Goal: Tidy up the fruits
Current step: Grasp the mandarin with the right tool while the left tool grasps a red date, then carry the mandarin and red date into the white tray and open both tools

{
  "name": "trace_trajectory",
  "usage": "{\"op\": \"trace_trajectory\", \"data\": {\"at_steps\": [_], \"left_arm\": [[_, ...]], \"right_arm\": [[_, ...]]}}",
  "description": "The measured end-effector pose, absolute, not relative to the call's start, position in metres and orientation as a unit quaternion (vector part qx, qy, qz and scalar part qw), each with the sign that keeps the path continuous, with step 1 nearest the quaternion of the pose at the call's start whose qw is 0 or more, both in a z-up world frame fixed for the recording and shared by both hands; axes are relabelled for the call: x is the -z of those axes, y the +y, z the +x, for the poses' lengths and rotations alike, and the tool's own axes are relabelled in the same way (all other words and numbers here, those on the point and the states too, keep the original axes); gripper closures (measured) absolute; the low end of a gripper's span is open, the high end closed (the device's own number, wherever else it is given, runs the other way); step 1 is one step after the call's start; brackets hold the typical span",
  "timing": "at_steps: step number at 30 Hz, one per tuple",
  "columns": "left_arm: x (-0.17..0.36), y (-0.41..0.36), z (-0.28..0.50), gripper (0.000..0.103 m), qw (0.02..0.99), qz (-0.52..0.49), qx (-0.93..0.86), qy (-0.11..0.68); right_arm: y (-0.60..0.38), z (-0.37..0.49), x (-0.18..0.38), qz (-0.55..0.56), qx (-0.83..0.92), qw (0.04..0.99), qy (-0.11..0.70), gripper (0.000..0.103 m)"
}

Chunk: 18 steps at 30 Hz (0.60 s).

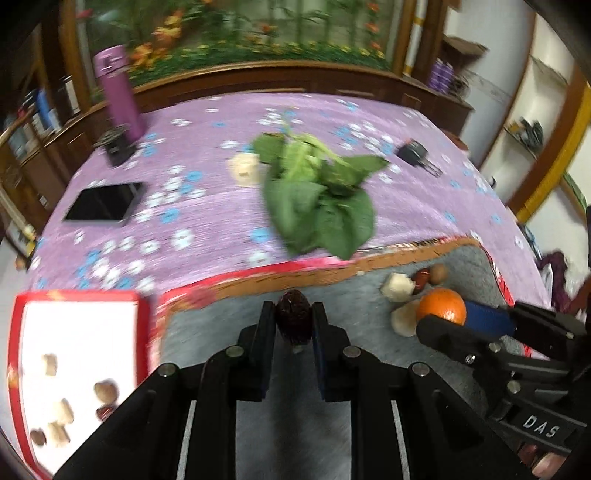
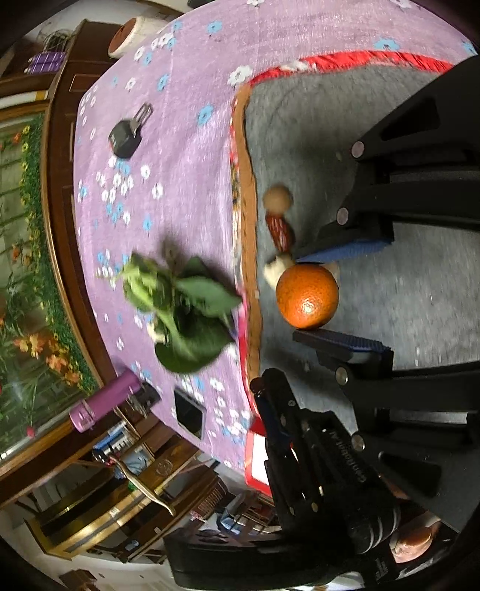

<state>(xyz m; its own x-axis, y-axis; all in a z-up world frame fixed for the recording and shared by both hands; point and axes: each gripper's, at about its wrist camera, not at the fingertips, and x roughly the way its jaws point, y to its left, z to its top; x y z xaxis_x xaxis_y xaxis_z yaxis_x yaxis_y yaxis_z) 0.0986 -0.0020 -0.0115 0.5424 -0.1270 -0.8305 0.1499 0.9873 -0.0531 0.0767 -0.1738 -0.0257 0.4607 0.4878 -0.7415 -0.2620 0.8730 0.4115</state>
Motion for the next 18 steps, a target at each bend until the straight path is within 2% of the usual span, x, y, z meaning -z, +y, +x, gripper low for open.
{"op": "trace_trajectory", "data": {"at_steps": [8,18], "left_arm": [[-0.006,0.084,0.061,0.086,0.887,-0.042,-0.002,0.461],[0.0,0.182,0.021,0.086,0.88,-0.073,-0.087,0.462]], "right_arm": [[-0.096,0.06,0.009,0.084,-0.282,0.834,0.467,0.065],[0.02,0.035,-0.006,0.04,-0.361,0.807,0.466,0.065]]}}
